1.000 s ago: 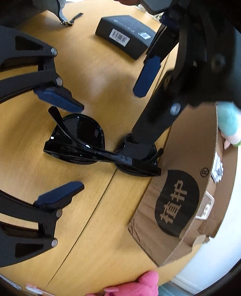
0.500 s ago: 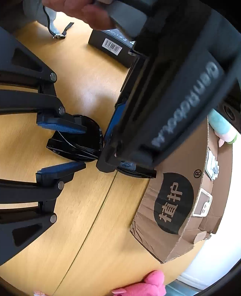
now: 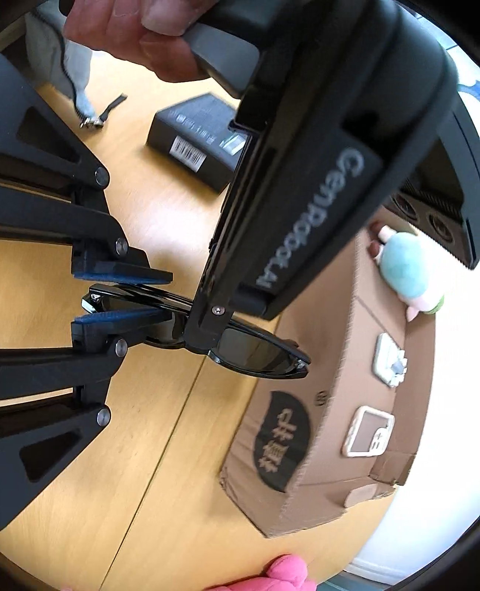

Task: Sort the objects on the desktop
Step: 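Lift the sunglasses with the left gripper and carry them over the box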

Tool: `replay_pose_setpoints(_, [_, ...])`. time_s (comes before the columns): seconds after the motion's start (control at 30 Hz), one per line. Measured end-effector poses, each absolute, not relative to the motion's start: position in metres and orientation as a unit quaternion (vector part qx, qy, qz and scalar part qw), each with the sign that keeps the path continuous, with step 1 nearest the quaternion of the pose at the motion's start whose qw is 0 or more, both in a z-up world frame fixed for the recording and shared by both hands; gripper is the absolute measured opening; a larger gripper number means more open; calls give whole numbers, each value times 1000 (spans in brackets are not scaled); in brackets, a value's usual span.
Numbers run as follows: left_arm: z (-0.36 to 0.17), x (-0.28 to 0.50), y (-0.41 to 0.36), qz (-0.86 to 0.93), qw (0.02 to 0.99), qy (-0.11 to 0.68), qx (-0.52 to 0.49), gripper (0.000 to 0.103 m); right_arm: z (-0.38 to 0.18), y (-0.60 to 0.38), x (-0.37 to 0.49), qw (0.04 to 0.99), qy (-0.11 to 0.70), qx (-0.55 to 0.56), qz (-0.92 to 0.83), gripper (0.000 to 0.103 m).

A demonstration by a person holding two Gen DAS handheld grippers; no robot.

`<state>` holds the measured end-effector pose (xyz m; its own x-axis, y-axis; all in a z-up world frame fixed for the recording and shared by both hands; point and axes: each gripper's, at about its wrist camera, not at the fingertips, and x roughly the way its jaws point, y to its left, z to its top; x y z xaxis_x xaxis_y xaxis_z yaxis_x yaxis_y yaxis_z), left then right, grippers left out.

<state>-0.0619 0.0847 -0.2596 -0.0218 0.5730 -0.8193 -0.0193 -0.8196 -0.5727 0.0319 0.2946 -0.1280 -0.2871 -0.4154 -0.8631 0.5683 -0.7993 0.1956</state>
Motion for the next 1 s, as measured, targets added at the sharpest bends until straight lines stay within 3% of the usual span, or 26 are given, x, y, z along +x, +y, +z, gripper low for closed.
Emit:
replay_pose_setpoints(0.6, [-67, -98, 12, 799, 218, -153, -539, 7, 31, 235, -25, 363, 14, 366, -857, 12])
replay_pose_setpoints(0.8, [-59, -146, -25, 806, 210, -116, -541, 7, 44, 192, -58, 366, -30, 363, -856, 13])
replay_pose_setpoints(1.0, [-104, -196, -52, 779, 200, -101, -586, 7, 7, 154, -94, 367, -88, 406, -832, 13])
